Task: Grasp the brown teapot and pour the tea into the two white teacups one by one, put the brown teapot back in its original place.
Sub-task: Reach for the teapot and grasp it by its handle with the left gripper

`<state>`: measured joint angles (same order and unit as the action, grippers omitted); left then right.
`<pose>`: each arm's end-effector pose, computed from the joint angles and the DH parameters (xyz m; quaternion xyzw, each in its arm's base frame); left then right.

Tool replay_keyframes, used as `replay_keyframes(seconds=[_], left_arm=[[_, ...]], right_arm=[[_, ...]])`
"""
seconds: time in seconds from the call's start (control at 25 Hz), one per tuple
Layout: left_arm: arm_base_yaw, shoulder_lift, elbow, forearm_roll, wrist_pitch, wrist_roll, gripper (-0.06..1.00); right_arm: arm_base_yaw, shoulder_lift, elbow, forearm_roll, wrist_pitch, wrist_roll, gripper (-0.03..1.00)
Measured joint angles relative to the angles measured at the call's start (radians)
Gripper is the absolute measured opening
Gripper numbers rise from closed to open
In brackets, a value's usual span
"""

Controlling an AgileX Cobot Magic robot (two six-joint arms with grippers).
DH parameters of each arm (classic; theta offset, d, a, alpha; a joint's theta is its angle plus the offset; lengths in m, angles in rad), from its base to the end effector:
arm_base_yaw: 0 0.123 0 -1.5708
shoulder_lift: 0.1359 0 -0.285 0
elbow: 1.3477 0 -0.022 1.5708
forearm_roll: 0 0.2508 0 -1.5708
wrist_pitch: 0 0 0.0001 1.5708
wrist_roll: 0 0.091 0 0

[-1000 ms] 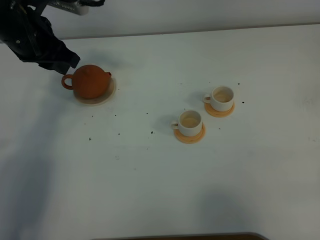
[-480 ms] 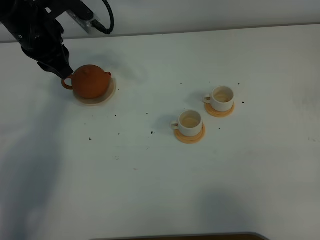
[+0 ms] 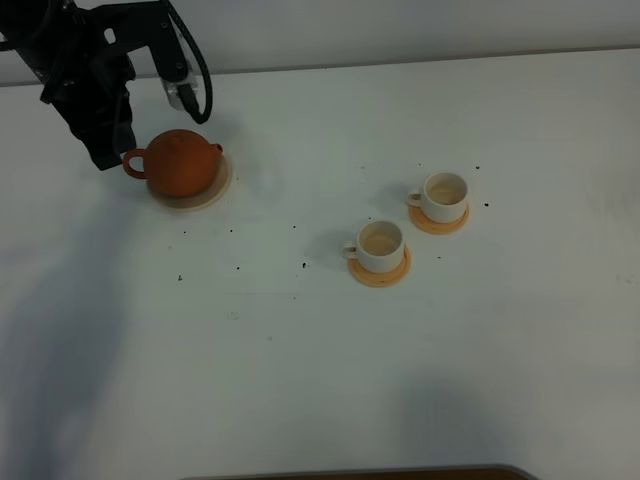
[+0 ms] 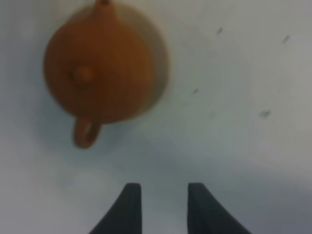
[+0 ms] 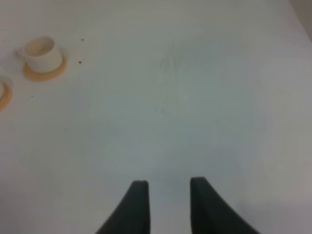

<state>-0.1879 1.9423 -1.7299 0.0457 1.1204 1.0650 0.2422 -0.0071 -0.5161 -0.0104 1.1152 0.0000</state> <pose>0.4124 -0.0746 0.2764 0.5836 0.7954 0.0886 0.1372 -0.0096 -0.0033 0.2773 -0.1036 0.8550 0.0562 0.5050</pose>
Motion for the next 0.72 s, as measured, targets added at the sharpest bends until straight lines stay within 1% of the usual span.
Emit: replay_keyframes(seconds=[0.12,0.24,0.32,0.52,0.72], left_arm=[[0.000,0.006,0.000,0.071,-0.013,0.080,0.25],[0.006,0.030,0.000,0.126,-0.047,0.117,0.25],[0.012,0.056,0.000,0.133,-0.082,0.130,0.25],[0.030,0.136,0.000,0.133,-0.217,0.131,0.25],[0.037,0.174,0.000,0.131,-0.232,0.105,0.27]], right_arm=[[0.000,0.000,0.000,0.000,0.000,0.000,0.24],[0.000,0.000,0.000,0.000,0.000,0.000,0.24],[0.000,0.000,0.000,0.000,0.000,0.000,0.24],[0.000,0.000,0.000,0.001,0.000,0.000,0.24],[0.000,0.000,0.000,0.001,0.000,0.000,0.24]])
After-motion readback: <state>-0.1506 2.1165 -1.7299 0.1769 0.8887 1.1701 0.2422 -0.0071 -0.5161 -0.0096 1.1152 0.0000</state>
